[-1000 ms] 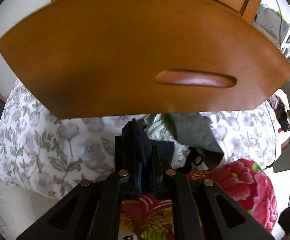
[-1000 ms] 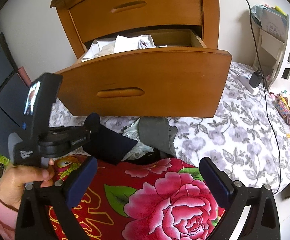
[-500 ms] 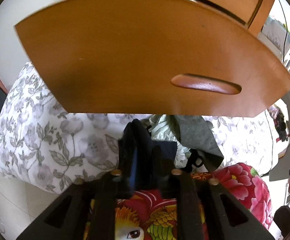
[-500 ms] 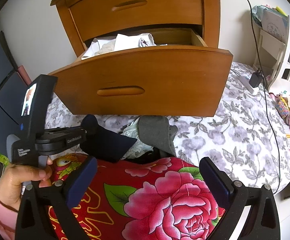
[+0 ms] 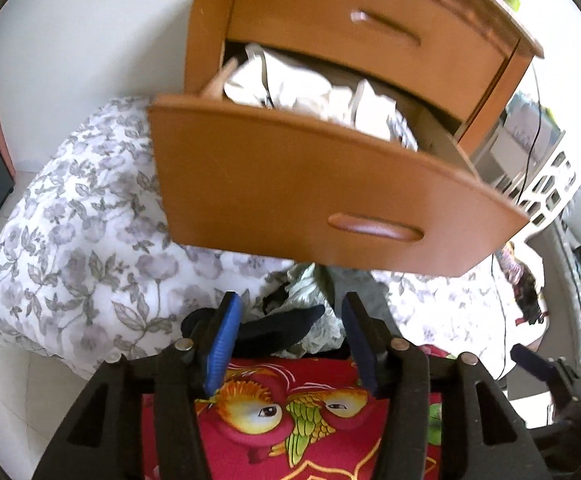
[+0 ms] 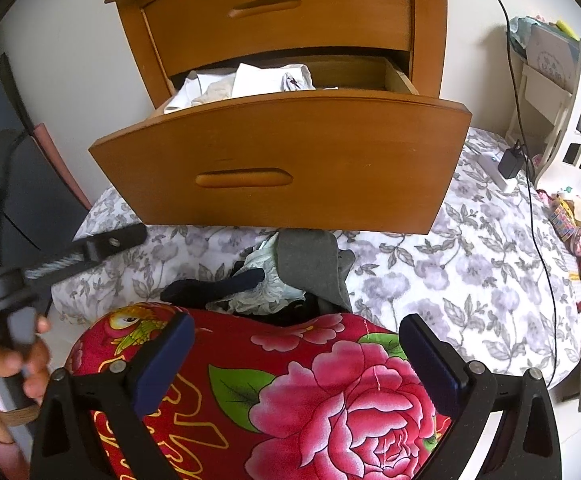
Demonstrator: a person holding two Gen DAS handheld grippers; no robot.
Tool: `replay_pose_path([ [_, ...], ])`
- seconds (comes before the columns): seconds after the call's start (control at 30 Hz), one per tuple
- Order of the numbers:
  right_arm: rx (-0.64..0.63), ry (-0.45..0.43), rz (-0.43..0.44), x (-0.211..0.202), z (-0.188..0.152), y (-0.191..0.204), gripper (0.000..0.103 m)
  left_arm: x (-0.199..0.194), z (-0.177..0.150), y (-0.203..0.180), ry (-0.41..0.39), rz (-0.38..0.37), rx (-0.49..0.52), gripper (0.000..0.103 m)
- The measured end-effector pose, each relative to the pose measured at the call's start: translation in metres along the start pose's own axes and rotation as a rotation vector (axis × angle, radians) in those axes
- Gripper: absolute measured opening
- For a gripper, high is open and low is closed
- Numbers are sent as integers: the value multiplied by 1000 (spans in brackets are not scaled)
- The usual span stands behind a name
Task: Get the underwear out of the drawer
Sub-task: 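Withdraw the left gripper from the garment pile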
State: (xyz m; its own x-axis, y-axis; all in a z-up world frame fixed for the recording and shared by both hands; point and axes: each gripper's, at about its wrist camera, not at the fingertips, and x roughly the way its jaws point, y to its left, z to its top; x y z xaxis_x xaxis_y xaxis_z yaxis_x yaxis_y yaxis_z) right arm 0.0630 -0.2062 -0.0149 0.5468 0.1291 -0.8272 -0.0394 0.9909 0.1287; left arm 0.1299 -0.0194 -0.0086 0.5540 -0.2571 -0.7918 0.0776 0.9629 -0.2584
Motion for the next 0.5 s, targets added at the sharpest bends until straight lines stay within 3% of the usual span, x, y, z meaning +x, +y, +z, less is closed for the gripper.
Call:
replay_pose_path([
  [0.33,-25,9,-11,1,-1,8,103,-36,1,9,-91,43,6,72],
  [0.5,-30,12,-15,2,-1,9,103,-41,0,7,-123,72,27,85],
])
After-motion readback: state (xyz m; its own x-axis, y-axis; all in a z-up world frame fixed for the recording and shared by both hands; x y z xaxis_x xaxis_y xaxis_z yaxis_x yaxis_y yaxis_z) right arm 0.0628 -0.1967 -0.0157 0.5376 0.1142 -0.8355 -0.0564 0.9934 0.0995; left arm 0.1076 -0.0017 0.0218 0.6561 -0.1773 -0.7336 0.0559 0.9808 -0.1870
